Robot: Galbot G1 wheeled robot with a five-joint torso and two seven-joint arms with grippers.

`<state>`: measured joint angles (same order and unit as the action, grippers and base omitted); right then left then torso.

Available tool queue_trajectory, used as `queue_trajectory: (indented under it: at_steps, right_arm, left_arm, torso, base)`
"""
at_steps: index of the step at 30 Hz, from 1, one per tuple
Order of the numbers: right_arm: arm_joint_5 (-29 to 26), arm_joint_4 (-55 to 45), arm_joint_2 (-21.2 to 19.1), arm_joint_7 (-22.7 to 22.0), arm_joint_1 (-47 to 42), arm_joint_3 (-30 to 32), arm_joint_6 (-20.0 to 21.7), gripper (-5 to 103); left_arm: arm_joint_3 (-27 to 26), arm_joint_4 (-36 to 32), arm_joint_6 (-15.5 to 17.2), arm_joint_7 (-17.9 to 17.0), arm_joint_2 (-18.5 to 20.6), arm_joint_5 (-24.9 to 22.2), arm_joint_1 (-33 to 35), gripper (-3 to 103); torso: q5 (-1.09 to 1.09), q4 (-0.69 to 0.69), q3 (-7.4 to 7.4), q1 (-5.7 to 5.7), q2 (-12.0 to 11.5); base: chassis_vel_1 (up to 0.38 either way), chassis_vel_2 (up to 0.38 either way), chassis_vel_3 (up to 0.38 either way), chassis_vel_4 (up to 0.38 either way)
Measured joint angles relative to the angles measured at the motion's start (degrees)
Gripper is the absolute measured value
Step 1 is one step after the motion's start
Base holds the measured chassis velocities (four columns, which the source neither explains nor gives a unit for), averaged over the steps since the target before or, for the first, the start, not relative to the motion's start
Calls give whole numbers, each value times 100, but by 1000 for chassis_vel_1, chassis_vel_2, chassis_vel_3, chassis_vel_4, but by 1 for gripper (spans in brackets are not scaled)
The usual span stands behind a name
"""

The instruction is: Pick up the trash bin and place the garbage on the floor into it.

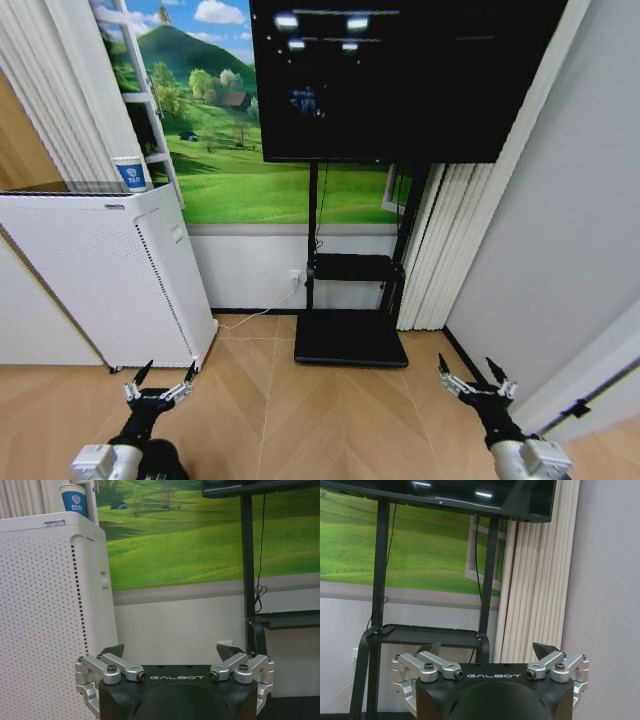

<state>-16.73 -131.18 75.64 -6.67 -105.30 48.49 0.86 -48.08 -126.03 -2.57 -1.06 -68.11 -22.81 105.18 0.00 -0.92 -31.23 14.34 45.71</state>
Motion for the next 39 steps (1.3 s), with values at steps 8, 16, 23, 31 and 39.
queue_trajectory:
  at_steps: [8,16,23,31,39]
  right_arm:
    - [0,0,0,0,1,0,0,100]
    - [0,0,0,0,0,-1,0,100]
    - [0,0,0,0,0,-1,0,100]
    - [0,1,-1,0,-1,-1,0,100]
    - [0,1,0,0,0,-1,0,100]
  left_arm:
    - [0,0,0,0,0,0,0,100]
    - [0,0,-1,0,0,0,0,100]
    - [-1,1,-1,-1,0,0,0,100]
    - [0,0,-1,1,0,0,1,100]
    - [0,1,-1,0,0,0,1,100]
  torso:
    - [0,1,11,-6,-21]
    - [2,0,21,-15,-34]
    - [0,-1,27,-21,-44]
    - [1,0,32,-23,-53]
    - [0,0,35,-26,-59]
  base:
    - [7,-10,-9,7]
    - [132,-139,-126,142]
    - [235,-225,-231,232]
    - [244,-244,-244,257]
    - [242,-237,-235,241]
